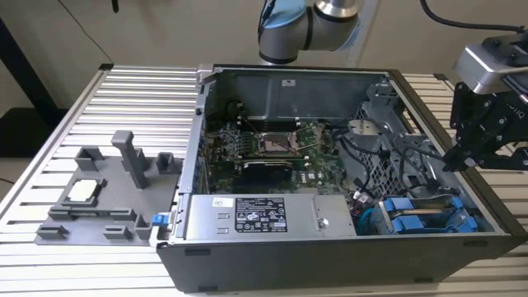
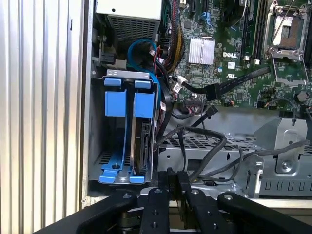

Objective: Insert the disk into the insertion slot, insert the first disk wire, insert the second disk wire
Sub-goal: 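Insert the first disk wire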

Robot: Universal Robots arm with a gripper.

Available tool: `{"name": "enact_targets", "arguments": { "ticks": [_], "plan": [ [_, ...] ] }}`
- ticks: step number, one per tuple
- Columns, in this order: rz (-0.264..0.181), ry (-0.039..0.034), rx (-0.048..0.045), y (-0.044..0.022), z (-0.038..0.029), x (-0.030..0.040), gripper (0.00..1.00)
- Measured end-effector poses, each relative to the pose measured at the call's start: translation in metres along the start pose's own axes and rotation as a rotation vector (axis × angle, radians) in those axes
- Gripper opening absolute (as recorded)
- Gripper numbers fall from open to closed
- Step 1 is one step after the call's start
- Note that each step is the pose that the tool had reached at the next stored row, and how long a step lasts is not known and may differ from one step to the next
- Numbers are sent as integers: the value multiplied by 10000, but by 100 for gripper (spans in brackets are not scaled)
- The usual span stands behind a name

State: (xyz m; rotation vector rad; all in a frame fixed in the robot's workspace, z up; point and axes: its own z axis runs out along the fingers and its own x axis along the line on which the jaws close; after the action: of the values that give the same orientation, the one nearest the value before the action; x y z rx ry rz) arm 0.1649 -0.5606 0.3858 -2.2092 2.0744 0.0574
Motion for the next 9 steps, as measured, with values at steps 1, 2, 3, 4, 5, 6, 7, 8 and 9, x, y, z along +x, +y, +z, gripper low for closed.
{"name": "enact_targets", "arguments": {
  "ticks": [1,2,3,4,5,6,7,8,9],
  "plan": [
    [0,0,0,0,0,0,19],
    [0,0,0,0,0,0,19],
    [0,0,0,0,0,0,19],
    [0,0,0,0,0,0,19],
    [0,0,0,0,0,0,19],
    [0,-1,-2,0,1,3,19],
    [2,4,-7,0,3,9,19],
    [4,10,-12,1,5,16,19],
    [6,15,-16,1,7,28,19]
  ]
}}
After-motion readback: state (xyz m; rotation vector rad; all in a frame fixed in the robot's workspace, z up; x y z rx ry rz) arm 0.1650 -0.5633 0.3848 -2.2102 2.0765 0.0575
